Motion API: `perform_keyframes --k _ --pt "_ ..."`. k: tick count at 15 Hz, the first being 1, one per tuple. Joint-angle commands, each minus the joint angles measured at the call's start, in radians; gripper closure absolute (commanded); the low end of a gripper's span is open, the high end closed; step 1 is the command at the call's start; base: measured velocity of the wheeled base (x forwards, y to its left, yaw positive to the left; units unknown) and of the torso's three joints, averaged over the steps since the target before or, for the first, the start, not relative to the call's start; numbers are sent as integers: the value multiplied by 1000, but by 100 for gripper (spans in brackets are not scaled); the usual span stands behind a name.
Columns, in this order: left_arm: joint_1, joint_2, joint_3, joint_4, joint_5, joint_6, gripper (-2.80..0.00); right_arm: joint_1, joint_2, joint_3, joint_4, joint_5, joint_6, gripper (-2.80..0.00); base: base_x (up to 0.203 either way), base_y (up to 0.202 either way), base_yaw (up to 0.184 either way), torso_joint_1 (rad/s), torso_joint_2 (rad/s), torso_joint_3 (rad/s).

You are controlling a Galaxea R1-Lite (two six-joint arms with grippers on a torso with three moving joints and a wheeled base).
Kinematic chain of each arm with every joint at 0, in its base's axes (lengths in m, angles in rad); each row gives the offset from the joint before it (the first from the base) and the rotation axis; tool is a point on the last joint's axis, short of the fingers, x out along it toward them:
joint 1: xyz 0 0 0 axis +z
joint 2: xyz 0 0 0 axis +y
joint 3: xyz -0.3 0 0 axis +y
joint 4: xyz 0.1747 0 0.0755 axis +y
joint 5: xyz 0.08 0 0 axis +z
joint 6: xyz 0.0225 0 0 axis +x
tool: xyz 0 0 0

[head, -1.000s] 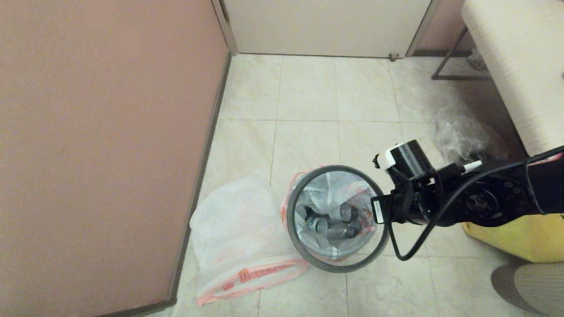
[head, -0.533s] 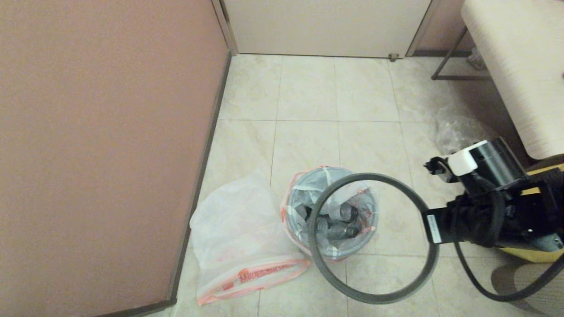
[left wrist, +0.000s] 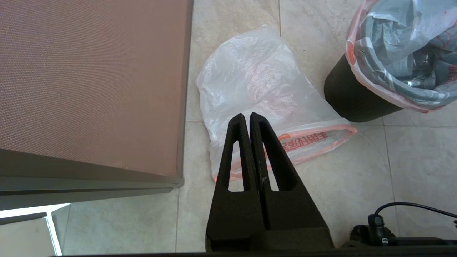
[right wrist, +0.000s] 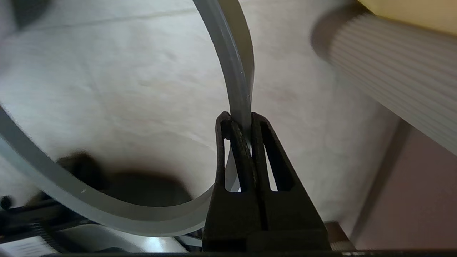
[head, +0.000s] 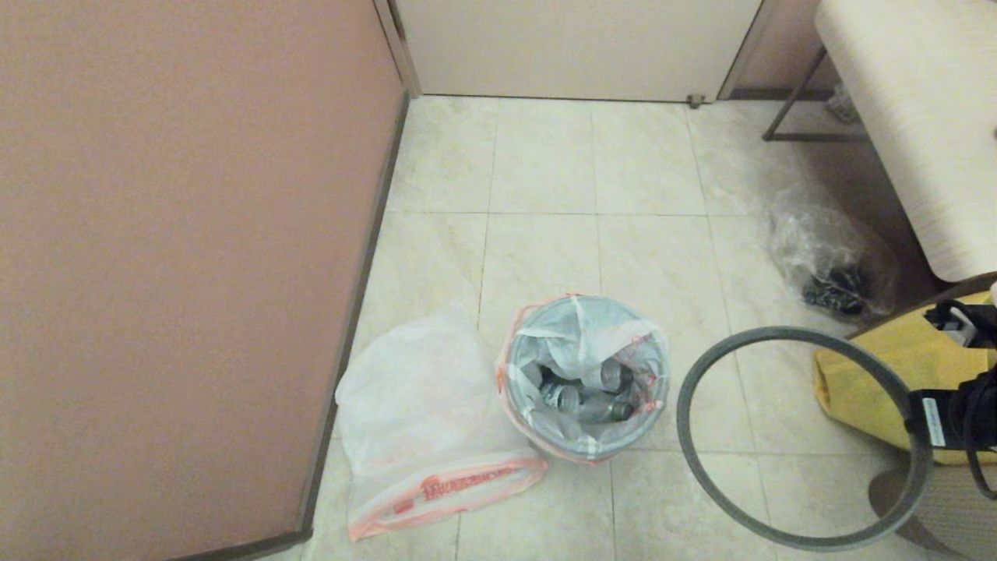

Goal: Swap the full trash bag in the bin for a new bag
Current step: Place the trash can ring on the floor

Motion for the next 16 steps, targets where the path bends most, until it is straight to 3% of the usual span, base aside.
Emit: perform_keyframes --k 1,3,5,12,14,16 --pt "0 1 0 0 0 0 0 -112 33 49 -41 29 -71 0 0 0 0 0 0 0" --pt "0 1 0 0 0 0 0 -189 118 107 -143 59 -155 0 0 0 0 0 0 0" --pt "0 1 0 0 0 0 0 -239 272 134 -276 67 -190 0 0 0 0 0 0 0" --pt "0 1 0 1 0 0 0 -305 835 178 -841 75 -225 0 0 0 0 0 0 0" --pt "0 1 0 0 0 0 0 -337 956 144 -934 77 -241 0 0 0 0 0 0 0" --pt "0 1 0 1 0 0 0 -376 986 109 -967 133 -246 0 0 0 0 0 0 0"
